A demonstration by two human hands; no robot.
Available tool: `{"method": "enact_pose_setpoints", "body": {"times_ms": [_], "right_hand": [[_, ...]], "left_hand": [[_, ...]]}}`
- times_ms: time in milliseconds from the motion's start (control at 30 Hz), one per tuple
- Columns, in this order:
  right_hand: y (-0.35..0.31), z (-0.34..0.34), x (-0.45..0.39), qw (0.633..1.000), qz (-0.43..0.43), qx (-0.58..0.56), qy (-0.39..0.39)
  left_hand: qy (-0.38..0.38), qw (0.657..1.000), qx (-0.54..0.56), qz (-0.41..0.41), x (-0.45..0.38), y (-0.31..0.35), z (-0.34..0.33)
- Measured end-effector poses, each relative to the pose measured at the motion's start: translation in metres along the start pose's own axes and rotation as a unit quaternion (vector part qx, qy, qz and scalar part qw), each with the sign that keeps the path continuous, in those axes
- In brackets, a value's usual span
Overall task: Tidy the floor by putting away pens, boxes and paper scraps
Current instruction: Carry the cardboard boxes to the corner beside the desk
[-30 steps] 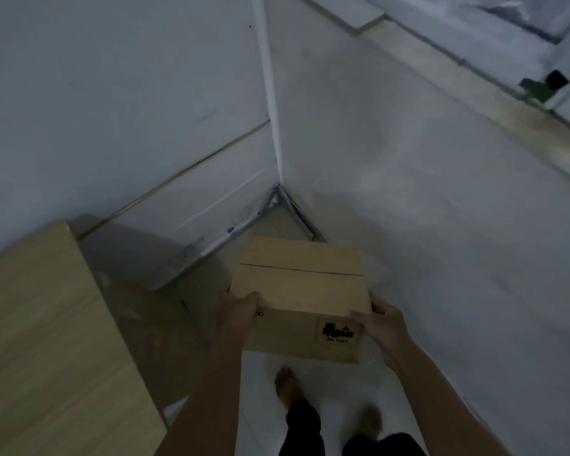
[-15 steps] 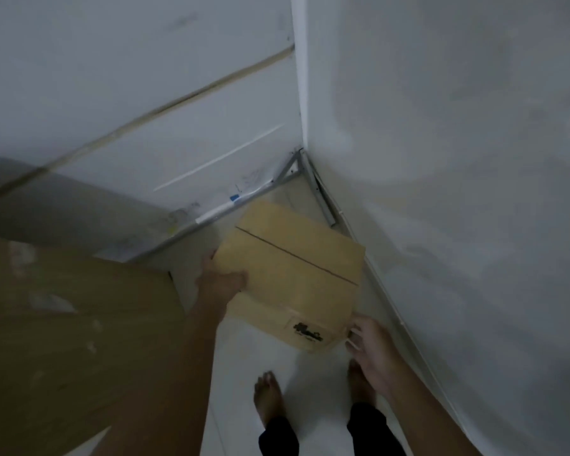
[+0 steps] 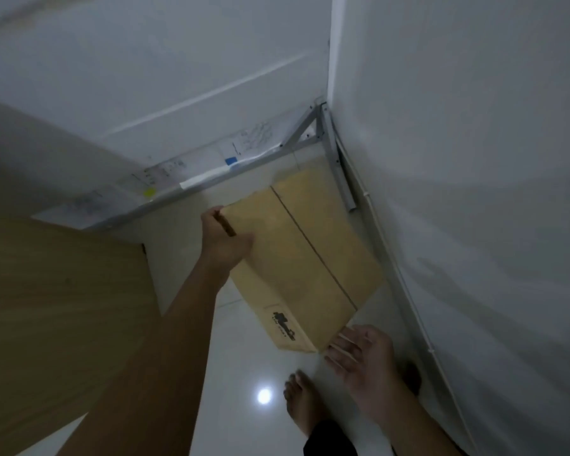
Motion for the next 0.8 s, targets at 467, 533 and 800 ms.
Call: {"method": "enact_pose_setpoints", "body": {"times_ms": [467, 533, 800], "right_hand": [[-0.002, -0.036, -0.173, 0.908, 0.057, 0.4, -0.11], [-0.018, -0.047, -0.183, 0.868, 0.117, 0.476, -0.079], [-0.096, -0.027, -0.176, 0.49, 0.485, 0.719, 0.087]], "left_hand": [[0.023, 0.979, -0.187, -0.077, -0.101, -0.112, -0.13], [-0.031, 0.961, -0.258, -0.093, -0.089, -0.131, -0.147], [-0.057, 0.858, -0.457, -0.227, -0.011, -0.184, -0.175]]}}
Point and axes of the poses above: each hand's wrist, its own x-axis away from the middle knuckle, its own z-axis out of the back of the hand, y = z × x, the point moved 5 cm from there along -x, towards the middle knuckle, and after that the axes turned 1 degree about -x, right-handed, at the moved point
